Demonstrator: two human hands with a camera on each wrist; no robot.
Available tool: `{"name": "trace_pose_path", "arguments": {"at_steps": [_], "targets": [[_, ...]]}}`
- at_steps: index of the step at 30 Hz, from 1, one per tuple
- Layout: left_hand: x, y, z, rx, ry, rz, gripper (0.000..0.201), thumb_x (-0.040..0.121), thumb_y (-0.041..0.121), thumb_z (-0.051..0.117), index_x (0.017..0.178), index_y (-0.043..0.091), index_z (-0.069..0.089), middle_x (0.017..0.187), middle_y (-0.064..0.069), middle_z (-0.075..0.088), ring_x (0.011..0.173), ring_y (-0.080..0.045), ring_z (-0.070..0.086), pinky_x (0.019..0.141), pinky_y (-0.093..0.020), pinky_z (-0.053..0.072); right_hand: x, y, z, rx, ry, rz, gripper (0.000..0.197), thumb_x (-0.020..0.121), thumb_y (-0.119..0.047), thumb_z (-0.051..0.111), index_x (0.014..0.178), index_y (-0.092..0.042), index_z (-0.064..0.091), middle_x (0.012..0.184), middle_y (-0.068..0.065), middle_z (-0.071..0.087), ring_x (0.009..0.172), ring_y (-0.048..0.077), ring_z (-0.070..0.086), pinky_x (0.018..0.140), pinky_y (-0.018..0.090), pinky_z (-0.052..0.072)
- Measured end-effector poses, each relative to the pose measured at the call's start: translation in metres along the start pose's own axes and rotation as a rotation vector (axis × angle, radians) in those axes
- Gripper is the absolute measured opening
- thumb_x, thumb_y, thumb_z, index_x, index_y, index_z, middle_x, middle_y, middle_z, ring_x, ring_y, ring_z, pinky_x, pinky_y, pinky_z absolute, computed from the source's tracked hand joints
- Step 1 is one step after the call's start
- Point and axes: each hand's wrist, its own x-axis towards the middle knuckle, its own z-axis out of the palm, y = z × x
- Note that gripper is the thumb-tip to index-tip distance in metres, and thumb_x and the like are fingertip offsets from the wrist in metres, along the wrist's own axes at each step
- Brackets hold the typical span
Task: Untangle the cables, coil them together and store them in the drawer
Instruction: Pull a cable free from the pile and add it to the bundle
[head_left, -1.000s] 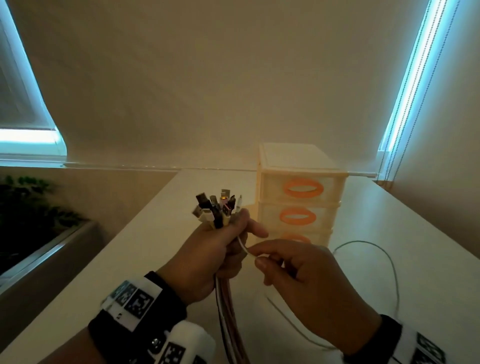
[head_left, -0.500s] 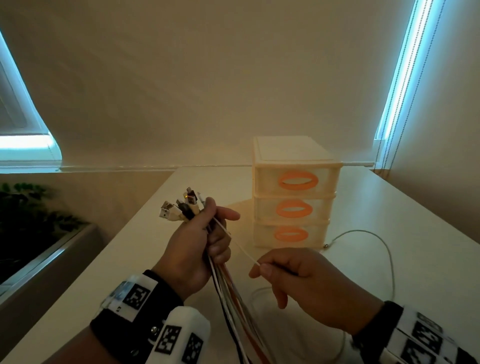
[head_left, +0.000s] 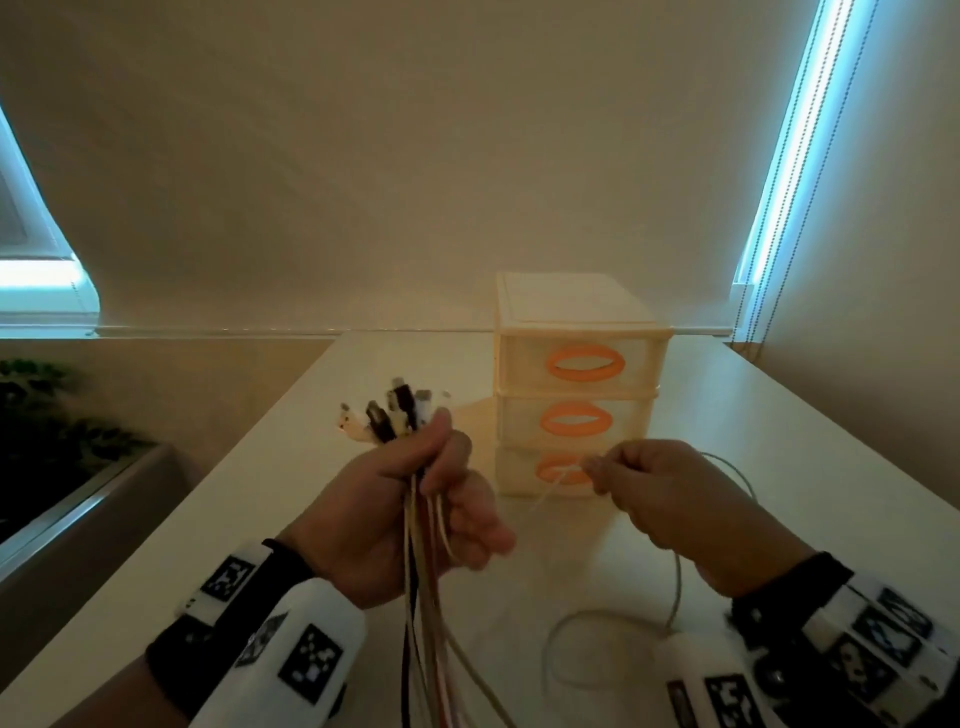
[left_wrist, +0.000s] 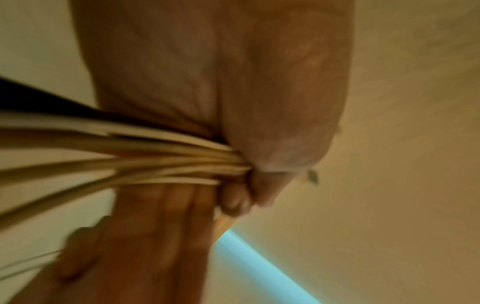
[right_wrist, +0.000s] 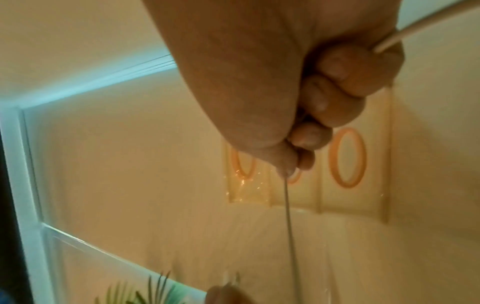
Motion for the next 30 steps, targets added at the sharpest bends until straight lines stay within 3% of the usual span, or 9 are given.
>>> {"name": "trace_pose_path", "arguments": {"at_steps": [3,7,9,10,12,15,20,24,30], "targets": [[0.001,-0.019,0.015,0.15,-0.091,-0.135,0.051,0.109,0.041,0.039,0.072,0.006,0.046,0.131,-0.039,0.056,0.128,-0.053,0.052,0.108,-0.06,0.041,-0.007,-0.017,0.016,0.054,0.155,-0.179,0.022,0.095,-0.029,0.066,0.078,-0.018,0.073,0.064,-0.009,0.068,0.059,0.004,0.062,0.061,0.028,0.05],[0.008,-0.022,0.016,0.043,0.072,0.027,0.05,0.103,0.041,0.045,0.07,0.005,0.054,0.107,-0.024,0.063,0.105,-0.036,0.065,0.103,-0.055,0.049,-0.029,-0.035,0.039,0.095,0.053,-0.495,0.016,0.098,-0.019,0.062,0.088,-0.013,0.074,0.073,-0.007,0.069,0.067,0.006,0.066,0.057,0.015,0.051],[0.01,-0.014,0.018,-0.087,0.159,0.166,0.055,0.105,0.044,0.04,0.067,0.007,0.056,0.119,-0.027,0.064,0.114,-0.034,0.065,0.102,-0.051,0.051,-0.034,-0.029,0.045,-0.112,-0.062,-0.593,0.019,0.101,-0.026,0.058,0.094,-0.021,0.074,0.071,-0.004,0.066,0.065,0.012,0.062,0.059,0.028,0.052],[0.01,-0.011,0.018,-0.147,0.195,0.214,0.057,0.105,0.045,0.037,0.065,0.008,0.054,0.121,-0.027,0.066,0.118,-0.036,0.064,0.104,-0.052,0.05,-0.033,-0.025,0.046,-0.16,-0.164,-0.564,0.019,0.103,-0.03,0.054,0.099,-0.028,0.073,0.07,-0.002,0.065,0.064,0.013,0.061,0.063,0.032,0.054],[0.011,-0.01,0.017,-0.217,0.271,0.274,0.051,0.103,0.044,0.04,0.064,0.012,0.048,0.09,-0.014,0.07,0.092,-0.026,0.07,0.092,-0.047,0.058,-0.03,-0.018,0.044,-0.136,-0.296,-0.45,0.023,0.104,-0.033,0.049,0.111,-0.047,0.066,0.075,0.0,0.068,0.066,0.012,0.062,0.067,0.027,0.056],[0.013,-0.012,0.008,-0.297,0.235,0.218,0.047,0.105,0.044,0.041,0.066,0.017,0.041,0.055,0.004,0.037,0.047,-0.012,0.04,0.058,-0.027,0.048,-0.022,-0.008,0.038,-0.144,-0.205,-0.373,0.015,0.099,-0.039,0.055,0.091,-0.038,0.068,0.081,0.0,0.067,0.07,0.016,0.061,0.067,0.036,0.054],[0.01,-0.01,-0.001,-0.225,0.075,0.179,0.048,0.109,0.044,0.037,0.068,0.018,0.037,0.052,0.007,0.026,0.043,-0.008,0.02,0.049,-0.024,0.022,-0.021,-0.002,0.041,-0.095,-0.307,-0.266,0.021,0.1,-0.03,0.058,0.083,-0.028,0.07,0.071,-0.011,0.065,0.066,0.009,0.059,0.065,0.026,0.052],[0.008,-0.007,-0.005,-0.236,0.033,0.175,0.047,0.109,0.043,0.036,0.07,0.018,0.035,0.053,0.008,0.023,0.042,-0.008,0.018,0.047,-0.024,0.022,-0.021,-0.005,0.035,0.052,-0.462,-0.162,0.025,0.102,-0.016,0.052,0.088,-0.018,0.072,0.06,-0.014,0.054,0.058,0.003,0.047,0.057,0.015,0.039],[0.007,-0.004,-0.007,-0.243,-0.026,0.172,0.047,0.11,0.043,0.033,0.07,0.018,0.036,0.053,0.008,0.024,0.041,-0.007,0.02,0.046,-0.023,0.021,-0.02,-0.006,0.031,-0.161,-0.486,-0.225,0.028,0.103,-0.032,0.052,0.08,-0.028,0.067,0.063,-0.018,0.056,0.06,0.0,0.049,0.062,0.016,0.039]]}}
